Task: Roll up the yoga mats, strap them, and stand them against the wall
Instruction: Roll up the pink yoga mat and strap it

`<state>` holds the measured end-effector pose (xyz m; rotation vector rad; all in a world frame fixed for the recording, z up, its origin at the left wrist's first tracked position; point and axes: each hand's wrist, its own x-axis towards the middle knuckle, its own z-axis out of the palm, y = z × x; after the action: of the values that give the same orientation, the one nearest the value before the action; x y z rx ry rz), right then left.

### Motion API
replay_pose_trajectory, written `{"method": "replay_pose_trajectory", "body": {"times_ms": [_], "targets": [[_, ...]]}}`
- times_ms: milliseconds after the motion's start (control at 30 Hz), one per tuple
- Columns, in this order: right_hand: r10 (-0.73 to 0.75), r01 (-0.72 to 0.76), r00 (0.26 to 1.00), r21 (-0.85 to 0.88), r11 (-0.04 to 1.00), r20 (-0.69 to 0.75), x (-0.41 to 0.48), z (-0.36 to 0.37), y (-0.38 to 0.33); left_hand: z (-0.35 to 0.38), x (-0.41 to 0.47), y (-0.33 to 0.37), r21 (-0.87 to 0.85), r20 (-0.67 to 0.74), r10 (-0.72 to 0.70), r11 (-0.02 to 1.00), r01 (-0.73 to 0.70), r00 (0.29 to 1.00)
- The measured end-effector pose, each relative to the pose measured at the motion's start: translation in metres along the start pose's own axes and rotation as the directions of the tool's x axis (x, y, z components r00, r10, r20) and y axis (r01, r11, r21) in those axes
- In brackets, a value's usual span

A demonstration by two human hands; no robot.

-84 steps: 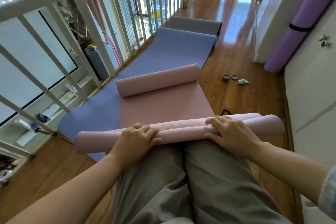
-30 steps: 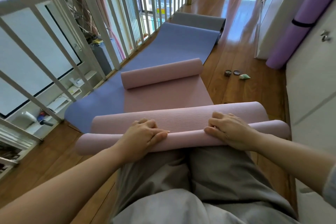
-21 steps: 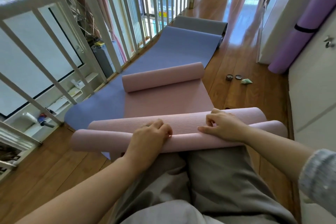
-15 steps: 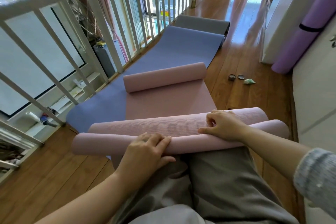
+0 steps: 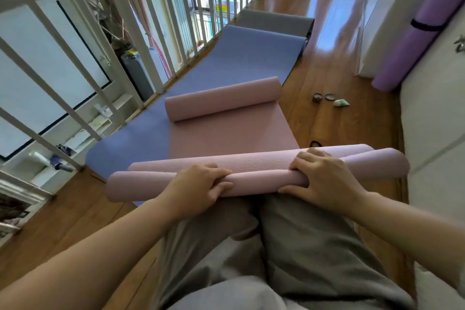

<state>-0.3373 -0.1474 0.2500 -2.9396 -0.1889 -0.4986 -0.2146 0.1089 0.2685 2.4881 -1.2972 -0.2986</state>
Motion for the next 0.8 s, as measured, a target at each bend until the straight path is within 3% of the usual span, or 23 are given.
{"method": "replay_pose_trajectory", "body": {"times_ms": [133, 267, 367, 467, 567, 667, 800], "targets": [[0.033, -0.032, 0.999, 0.044, 0.999, -0.011, 0.007, 0.008, 0.007, -0.002, 0.009, -0.002, -0.055, -0.023, -0.107, 0.993, 0.106, 0.994], [0.040, -0.040, 0.999, -0.041, 0.998, 0.015, 0.024, 0.015, 0.010, 0.000, 0.019, -0.005, 0.086, -0.017, -0.137, 0.987, 0.138, 0.990], [0.165, -0.173, 0.957, 0.014, 0.985, 0.240, 0.047, 0.010, 0.013, 0.000, 0.027, -0.015, 0.147, -0.002, -0.135, 0.980, 0.134, 0.991], [0.265, -0.328, 0.888, 0.112, 0.938, 0.377, 0.066, 0.012, 0.020, -0.004, 0.037, -0.021, 0.116, 0.022, -0.190, 0.976, 0.187, 0.981], [0.324, -0.408, 0.836, 0.108, 0.907, 0.443, 0.078, 0.016, 0.025, -0.007, 0.043, -0.021, 0.153, -0.039, -0.123, 0.980, 0.127, 0.992], [0.343, -0.472, 0.777, 0.127, 0.872, 0.528, 0.088, 0.012, 0.028, -0.008, 0.038, -0.010, 0.292, -0.112, 0.048, 0.956, -0.014, 0.993], [0.347, -0.527, 0.730, 0.163, 0.834, 0.588, 0.094, 0.013, 0.032, 0.001, 0.018, -0.002, 0.356, -0.113, 0.048, 0.934, -0.004, 0.992]]}}
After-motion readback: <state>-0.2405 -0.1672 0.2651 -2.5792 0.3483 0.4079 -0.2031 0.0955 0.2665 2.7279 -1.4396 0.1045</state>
